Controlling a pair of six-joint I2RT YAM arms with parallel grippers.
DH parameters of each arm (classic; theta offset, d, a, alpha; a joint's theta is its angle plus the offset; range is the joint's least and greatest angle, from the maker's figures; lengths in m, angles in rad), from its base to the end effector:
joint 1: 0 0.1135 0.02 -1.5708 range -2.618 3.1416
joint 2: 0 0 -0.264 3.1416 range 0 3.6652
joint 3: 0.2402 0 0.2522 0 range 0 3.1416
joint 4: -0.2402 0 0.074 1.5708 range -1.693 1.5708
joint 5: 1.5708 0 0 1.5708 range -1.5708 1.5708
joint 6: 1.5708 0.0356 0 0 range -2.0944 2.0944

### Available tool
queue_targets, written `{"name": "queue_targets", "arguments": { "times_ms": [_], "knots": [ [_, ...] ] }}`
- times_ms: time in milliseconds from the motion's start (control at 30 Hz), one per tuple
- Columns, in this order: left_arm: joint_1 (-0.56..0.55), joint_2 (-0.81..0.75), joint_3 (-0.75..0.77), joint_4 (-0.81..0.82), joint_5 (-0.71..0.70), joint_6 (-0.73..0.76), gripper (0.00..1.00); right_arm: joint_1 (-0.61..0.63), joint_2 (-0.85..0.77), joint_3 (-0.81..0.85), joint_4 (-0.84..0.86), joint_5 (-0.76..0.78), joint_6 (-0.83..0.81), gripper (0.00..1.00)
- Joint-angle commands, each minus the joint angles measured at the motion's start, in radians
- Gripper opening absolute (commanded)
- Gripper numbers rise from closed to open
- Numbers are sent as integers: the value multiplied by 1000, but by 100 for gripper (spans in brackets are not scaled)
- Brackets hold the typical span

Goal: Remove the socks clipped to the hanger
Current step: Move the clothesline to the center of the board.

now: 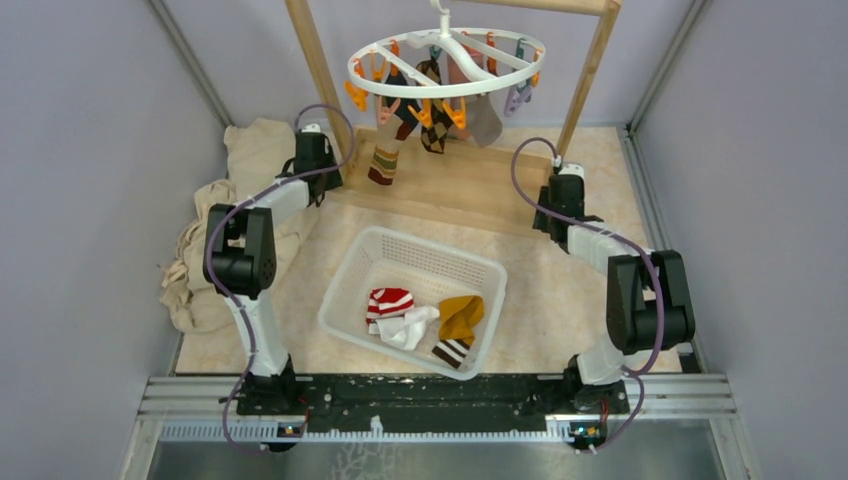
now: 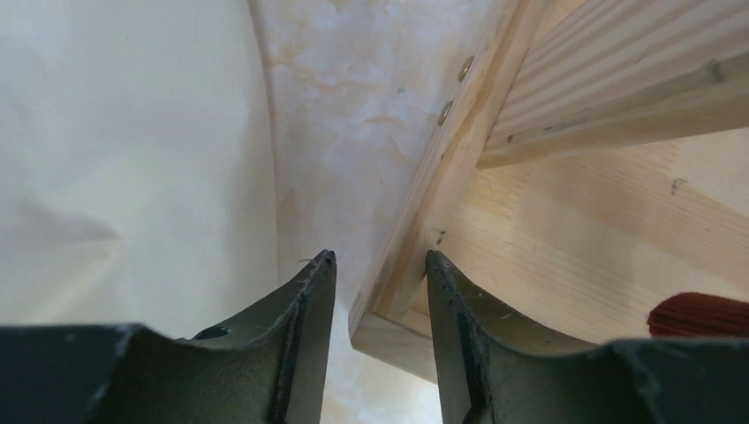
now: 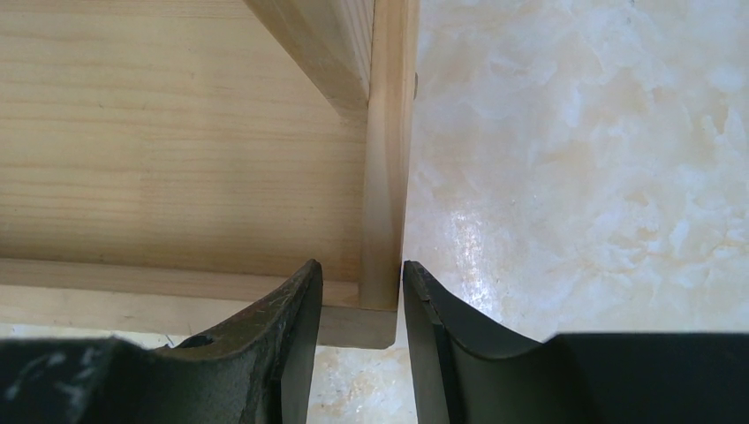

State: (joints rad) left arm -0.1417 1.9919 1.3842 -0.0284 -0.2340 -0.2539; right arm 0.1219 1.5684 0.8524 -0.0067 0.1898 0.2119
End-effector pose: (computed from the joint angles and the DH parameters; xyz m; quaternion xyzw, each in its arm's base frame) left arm 0.4473 -0.0555 0.1993 -0.1022 0.8823 0.0143 0.4592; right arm 0.3237 0.0329 0.1899 0.0798 0.9047 -0.0171 0.4183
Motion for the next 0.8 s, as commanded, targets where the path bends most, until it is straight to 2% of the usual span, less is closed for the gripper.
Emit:
{"name": "queue_targets", "arguments": {
  "times_ms": [0,433,500,667,767],
  "knots": [
    [7,37,-9,-4,18,-12,47,9,-4,39,-78,-16,-27,39],
    [7,-43,-163,-25,42,-88,59,9,25,62,-90,-23,-34,39],
    [7,-68,-194,-29,42,-102,57,9,25,65,-90,-20,-35,39],
    [7,-145,-277,-22,54,-125,41,9,38,76,-94,-8,-40,39],
    [6,-184,-312,-31,64,-143,38,9,53,95,-101,-6,-42,40]
  ]
}}
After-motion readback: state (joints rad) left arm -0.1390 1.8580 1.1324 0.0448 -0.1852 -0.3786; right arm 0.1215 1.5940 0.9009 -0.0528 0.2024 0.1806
